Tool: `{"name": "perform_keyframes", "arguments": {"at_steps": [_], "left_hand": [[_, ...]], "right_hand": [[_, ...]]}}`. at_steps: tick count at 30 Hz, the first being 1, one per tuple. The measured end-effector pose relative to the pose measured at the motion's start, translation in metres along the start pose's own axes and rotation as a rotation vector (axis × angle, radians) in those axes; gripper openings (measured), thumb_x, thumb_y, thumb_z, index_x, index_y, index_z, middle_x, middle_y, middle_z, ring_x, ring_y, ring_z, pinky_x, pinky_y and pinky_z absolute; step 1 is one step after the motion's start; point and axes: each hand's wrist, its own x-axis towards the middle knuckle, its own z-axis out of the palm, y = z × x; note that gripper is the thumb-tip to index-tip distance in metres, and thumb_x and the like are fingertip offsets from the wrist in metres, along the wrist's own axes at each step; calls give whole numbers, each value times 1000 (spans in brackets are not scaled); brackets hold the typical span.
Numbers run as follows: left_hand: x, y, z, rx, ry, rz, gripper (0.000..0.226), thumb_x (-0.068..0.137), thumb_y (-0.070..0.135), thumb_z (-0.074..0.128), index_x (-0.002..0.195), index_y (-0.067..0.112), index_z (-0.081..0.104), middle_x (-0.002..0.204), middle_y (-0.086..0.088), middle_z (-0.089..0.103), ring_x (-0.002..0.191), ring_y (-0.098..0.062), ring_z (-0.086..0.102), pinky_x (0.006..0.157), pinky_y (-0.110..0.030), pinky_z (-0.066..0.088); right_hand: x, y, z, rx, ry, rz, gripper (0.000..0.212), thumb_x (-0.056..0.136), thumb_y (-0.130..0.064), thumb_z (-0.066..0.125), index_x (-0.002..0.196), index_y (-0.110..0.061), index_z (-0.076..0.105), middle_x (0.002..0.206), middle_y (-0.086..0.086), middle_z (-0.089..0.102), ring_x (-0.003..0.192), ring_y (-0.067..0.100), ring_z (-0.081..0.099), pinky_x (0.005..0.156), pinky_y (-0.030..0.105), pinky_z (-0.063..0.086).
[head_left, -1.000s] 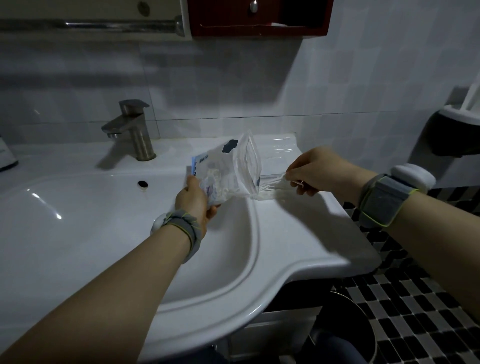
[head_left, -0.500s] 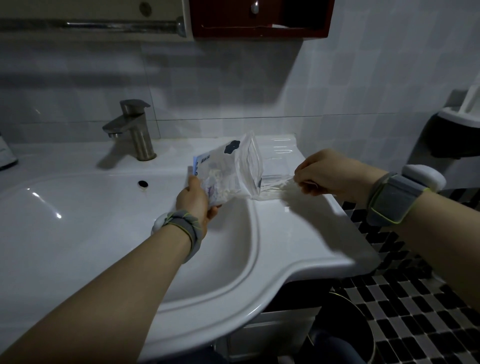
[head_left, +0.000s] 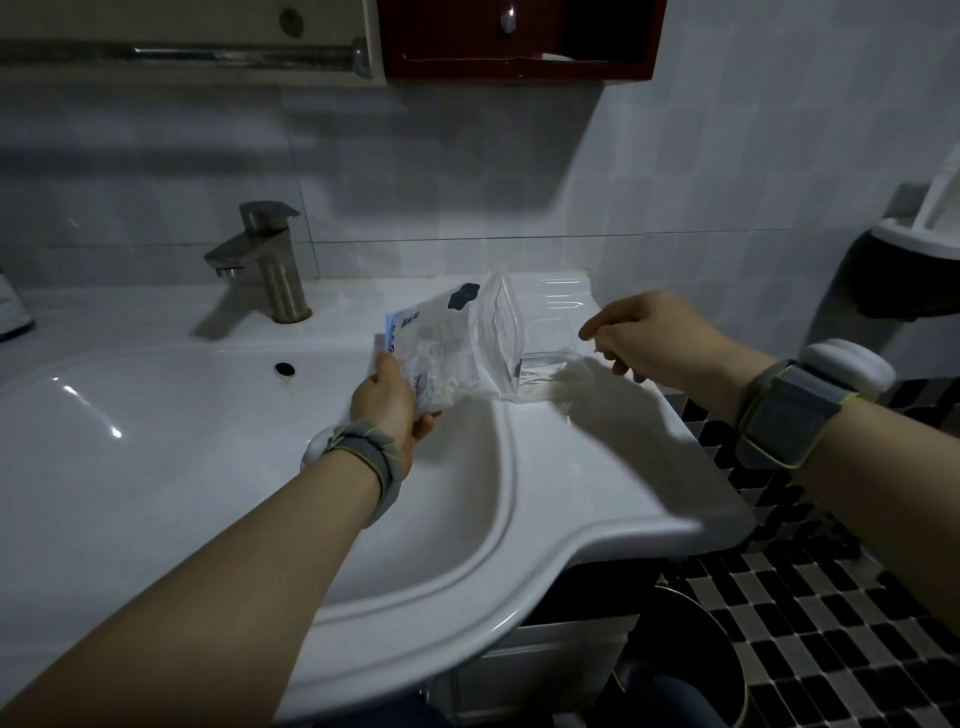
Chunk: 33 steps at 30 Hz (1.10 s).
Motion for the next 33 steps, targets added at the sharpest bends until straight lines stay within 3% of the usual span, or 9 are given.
{"name": "perform_keyframes", "arguments": {"at_steps": [5,9,16,20,24,27,30,33], "left_hand": [[-1,1,0,-10,0,5,40,102,48,34,108,19,61,84,-2,66,60,-15,60,38,-16,44],[-2,1,0,-21,-4,-1,40,102,48,35,108,19,61,82,-1,66,60,-15,59,38,-16,43],[-4,1,2,-21,-21,8,41,102,48,37,111,18,62,78,-1,64,56,-13,57,37,-15,41],[-4,1,3,-26,-28,-1,42,101,49,38,111,17,63,77,-1,64,55,-13,56,37,-15,41],[-6,1,3,-35,-47,-7,43,101,49,39,114,16,64,75,0,63,53,-12,56,37,-15,40],[-8,2,5,-30,-75,-8,45,100,53,40,113,17,65,76,1,63,53,-11,56,37,-15,40],[-10,3,6,-19,-85,-3,48,99,57,39,113,19,65,78,1,64,55,-11,56,39,-15,42],[-11,4,6,-11,-75,-6,49,98,60,38,111,21,65,81,1,66,55,-11,59,40,-16,45]], "right_hand": [[6,3,16,235,113,29,12,78,-5,62,78,-16,63,74,8,69,56,15,57,47,22,44],[7,8,28,351,193,50,13,74,-9,71,75,-16,60,81,9,74,61,18,56,52,26,44],[4,17,43,267,150,-64,11,73,-12,74,75,-14,64,77,8,73,65,18,60,65,33,51],[3,18,43,193,95,-150,9,72,-8,72,71,-12,64,70,7,67,60,16,55,63,31,49],[0,20,42,66,115,-224,6,74,-11,67,72,-17,65,77,-3,70,48,1,48,55,19,46],[-2,18,42,-2,171,-292,8,78,-12,64,78,-21,65,84,-10,68,49,0,46,54,12,41],[-10,6,40,123,264,-321,10,80,-12,59,83,-20,64,77,-11,64,54,9,46,58,23,44],[-23,-17,34,242,312,-402,11,79,-9,56,79,-16,64,63,-7,55,55,10,43,55,23,38]]}}
